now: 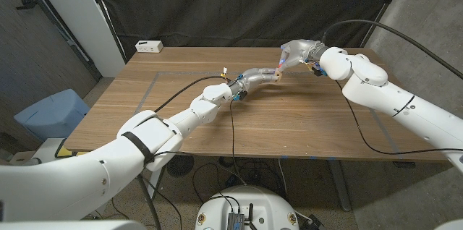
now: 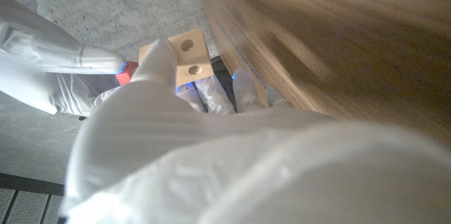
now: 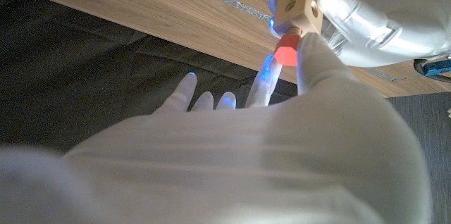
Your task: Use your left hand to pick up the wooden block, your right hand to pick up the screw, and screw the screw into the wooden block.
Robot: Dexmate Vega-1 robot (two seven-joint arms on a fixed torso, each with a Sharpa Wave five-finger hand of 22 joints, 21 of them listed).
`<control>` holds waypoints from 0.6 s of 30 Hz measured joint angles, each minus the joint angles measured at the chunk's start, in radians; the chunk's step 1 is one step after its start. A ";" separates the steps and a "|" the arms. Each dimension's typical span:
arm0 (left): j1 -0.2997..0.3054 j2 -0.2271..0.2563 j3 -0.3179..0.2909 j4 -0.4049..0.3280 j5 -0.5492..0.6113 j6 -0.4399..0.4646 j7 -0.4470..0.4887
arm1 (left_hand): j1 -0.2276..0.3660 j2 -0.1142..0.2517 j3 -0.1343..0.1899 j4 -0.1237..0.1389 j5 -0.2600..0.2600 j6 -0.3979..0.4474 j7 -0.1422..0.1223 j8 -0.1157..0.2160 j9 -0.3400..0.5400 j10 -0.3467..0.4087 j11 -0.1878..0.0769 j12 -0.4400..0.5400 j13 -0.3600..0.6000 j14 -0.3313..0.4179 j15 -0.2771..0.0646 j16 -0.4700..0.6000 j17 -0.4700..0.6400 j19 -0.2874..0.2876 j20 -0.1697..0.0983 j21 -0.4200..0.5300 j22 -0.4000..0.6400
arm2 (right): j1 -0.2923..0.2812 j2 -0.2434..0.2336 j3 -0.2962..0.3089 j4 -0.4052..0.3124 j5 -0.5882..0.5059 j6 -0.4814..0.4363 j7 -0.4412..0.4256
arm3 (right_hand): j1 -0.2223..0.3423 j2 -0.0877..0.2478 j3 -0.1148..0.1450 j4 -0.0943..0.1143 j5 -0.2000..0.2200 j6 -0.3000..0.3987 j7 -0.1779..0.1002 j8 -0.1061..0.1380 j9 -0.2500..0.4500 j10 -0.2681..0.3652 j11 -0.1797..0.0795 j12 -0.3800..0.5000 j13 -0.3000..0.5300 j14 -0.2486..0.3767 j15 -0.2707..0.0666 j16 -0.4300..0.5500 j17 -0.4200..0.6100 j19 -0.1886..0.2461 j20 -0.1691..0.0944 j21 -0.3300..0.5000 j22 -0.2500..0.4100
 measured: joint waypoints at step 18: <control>0.018 0.016 0.000 -0.046 -0.002 0.020 0.002 | 0.000 0.000 0.000 0.000 0.000 0.003 0.000 0.001 0.000 0.000 0.000 0.000 0.000 0.000 0.000 0.000 0.000 0.000 0.000 0.000 0.000 | -0.013 0.008 -0.005 -0.007 -0.025 -0.018 -0.032 | -0.081 -0.006 -0.030 0.024 -0.004 0.152 0.027 0.022 -0.053 0.103 -0.002 0.008 -0.005 0.072 0.003 0.009 -0.009 0.053 -0.022 0.007 0.000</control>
